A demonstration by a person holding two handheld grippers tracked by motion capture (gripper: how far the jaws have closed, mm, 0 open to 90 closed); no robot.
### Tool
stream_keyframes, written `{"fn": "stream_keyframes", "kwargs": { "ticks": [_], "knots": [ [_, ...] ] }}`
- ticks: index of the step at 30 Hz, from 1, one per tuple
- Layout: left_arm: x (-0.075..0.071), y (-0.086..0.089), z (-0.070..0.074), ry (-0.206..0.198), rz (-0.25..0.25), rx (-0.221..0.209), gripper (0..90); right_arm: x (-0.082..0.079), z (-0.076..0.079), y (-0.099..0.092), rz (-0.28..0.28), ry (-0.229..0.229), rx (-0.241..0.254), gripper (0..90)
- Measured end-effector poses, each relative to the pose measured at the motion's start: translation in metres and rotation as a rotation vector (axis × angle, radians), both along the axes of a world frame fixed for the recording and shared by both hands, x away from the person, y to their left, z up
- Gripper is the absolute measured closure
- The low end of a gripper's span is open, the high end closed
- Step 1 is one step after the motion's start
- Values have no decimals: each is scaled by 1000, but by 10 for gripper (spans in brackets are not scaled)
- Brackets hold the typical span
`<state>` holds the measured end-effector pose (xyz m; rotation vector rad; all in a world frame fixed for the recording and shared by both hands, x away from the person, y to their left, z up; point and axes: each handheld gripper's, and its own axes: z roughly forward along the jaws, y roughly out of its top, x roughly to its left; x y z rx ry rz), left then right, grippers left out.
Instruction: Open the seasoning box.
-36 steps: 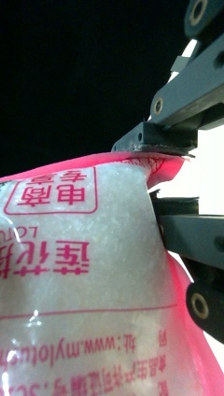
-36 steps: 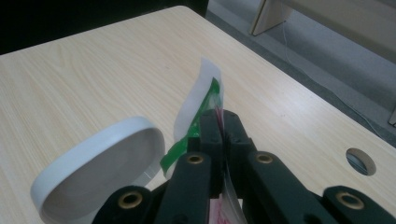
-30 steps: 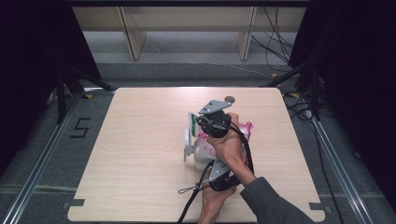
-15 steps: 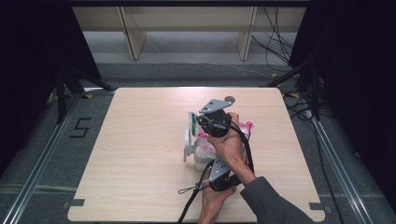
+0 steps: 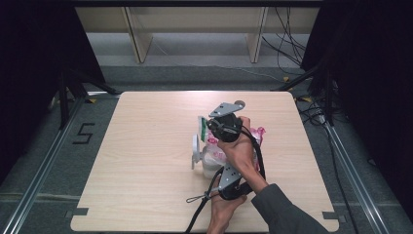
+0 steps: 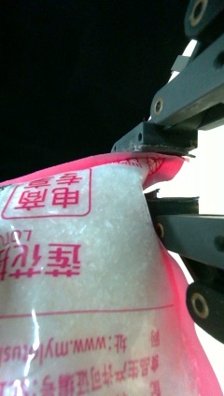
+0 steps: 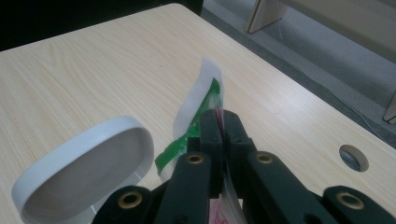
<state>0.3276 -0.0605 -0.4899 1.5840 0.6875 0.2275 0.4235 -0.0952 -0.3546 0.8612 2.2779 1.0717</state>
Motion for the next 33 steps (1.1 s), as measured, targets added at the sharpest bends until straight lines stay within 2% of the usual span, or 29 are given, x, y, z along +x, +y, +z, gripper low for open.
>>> {"fn": "stream_keyframes", "kwargs": {
  "ticks": [1,2,3,4,5,6,7,8,9,10,11,12,13,15,16,20,21,22,24,25,26,27,28,31,33],
  "knots": [
    [0,0,0,1,2,5,723,0,0,0,1,-3,-8,899],
    [0,0,0,0,0,1,723,0,0,0,12,17,-19,899],
    [0,0,0,0,-1,0,723,0,0,1,20,10,-28,899],
    [0,0,0,-1,-1,-2,723,1,-1,2,7,-6,-22,899],
    [0,0,0,-2,0,-4,723,0,-1,2,6,12,-18,899],
    [0,0,0,-7,-3,-17,723,-1,-1,2,6,9,-17,899],
    [0,1,0,-7,-4,-15,723,0,1,1,23,13,-20,899],
    [0,1,1,-4,0,1,723,0,1,1,20,-11,-13,899],
    [0,1,1,-4,0,1,724,0,1,1,20,-11,-13,899],
    [0,1,1,-3,-1,-3,724,-1,1,1,30,4,-21,899],
    [0,0,-1,-12,-11,-26,723,0,0,2,24,-13,-24,899],
    [0,0,-1,-12,-11,-26,723,-1,-1,3,32,4,-38,899],
    [0,0,0,-12,-11,-26,723,0,-2,4,33,-19,-41,899],
    [0,1,0,-9,-7,-16,723,0,-2,4,30,-9,-38,899],
    [-1,1,1,0,1,10,723,0,-1,3,34,6,-36,899],
    [0,1,1,-1,0,5,723,1,-1,3,21,-3,-23,899],
    [0,1,1,-3,1,-2,724,1,1,2,32,-1,-28,899],
    [0,1,1,-5,-2,-3,724,2,0,2,27,-16,-19,899],
    [-1,1,1,-2,0,7,723,0,0,3,22,0,-22,898],
    [-1,1,1,-3,-1,8,723,0,0,4,35,5,-40,899],
    [-1,2,2,-3,-2,6,723,0,-1,5,37,-11,-47,899],
    [-1,2,2,-3,-2,6,723,-2,-1,6,17,17,-36,898],
    [-1,2,2,-3,-2,4,723,0,-1,5,31,-8,-46,898],
    [-1,2,2,-5,-2,5,723,-1,0,5,28,4,-42,898],
    [-1,1,2,-4,-2,7,723,0,-1,4,34,-11,-44,898]
  ]
}}
